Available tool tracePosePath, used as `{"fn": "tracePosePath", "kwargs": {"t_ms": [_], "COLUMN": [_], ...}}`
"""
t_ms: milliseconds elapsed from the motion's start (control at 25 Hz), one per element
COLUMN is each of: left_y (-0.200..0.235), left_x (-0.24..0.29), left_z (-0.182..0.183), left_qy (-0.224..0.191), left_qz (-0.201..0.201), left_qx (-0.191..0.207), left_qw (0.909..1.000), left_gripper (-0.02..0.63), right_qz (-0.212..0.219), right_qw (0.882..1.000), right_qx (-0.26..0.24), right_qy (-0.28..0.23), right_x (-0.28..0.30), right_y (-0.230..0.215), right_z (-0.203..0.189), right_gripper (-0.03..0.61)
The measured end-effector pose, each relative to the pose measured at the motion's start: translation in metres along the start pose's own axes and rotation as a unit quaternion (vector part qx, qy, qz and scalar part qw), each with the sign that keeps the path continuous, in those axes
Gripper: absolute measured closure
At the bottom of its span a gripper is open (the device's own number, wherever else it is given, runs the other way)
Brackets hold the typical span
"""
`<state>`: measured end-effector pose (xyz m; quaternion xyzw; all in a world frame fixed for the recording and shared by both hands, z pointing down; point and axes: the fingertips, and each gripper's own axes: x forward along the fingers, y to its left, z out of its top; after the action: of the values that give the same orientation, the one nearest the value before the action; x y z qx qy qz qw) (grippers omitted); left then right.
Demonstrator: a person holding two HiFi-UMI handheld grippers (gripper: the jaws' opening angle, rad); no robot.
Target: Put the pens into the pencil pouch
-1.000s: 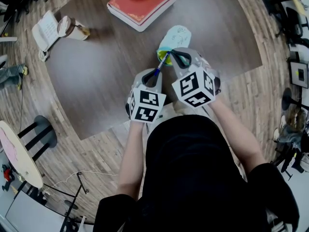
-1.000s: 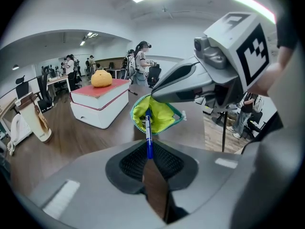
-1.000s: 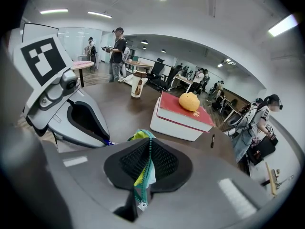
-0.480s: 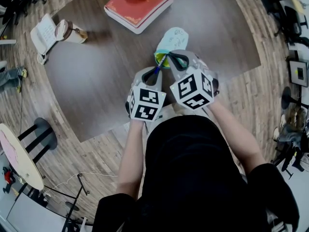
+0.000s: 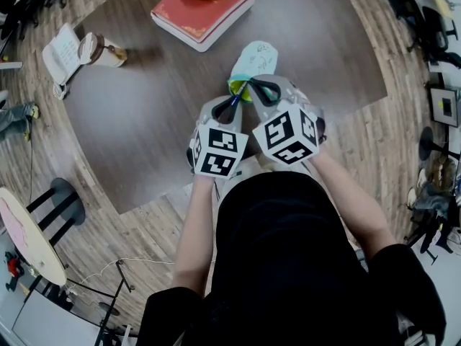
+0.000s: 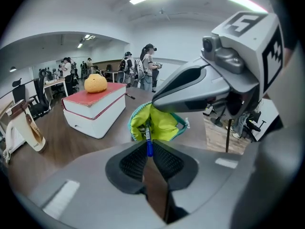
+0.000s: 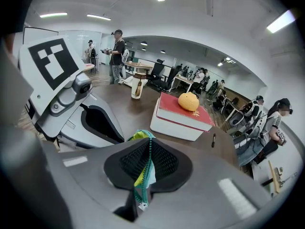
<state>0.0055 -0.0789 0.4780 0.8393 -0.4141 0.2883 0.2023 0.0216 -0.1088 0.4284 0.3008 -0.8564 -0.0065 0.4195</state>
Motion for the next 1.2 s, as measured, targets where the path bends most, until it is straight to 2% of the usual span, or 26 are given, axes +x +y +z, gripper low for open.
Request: {"fn": "tracePosePath", "kwargs": {"t_ms": [280, 1200], "left_y": [-0.002, -0.002], "left_x": [0.005, 0.012], "left_z": [0.004, 0.016], "left_qy": [0.003, -0.024], "left_qz": [-0.002, 0.003], "left_qx": [0.005, 0.015], "left_qw": [1.0, 0.9996], "left_gripper": [0.58, 0.564], "right_qz": [0.005, 0.003], "right_qw": [1.0, 1.0], "right_qx": [0.001, -0.003], "right_qy": [-0.004, -0.005], "right_x": [0.0, -0.004], "right_y": [0.002, -0.004], "right_z": [-0.001, 0.0], "right_gripper": [0.558, 0.559]}}
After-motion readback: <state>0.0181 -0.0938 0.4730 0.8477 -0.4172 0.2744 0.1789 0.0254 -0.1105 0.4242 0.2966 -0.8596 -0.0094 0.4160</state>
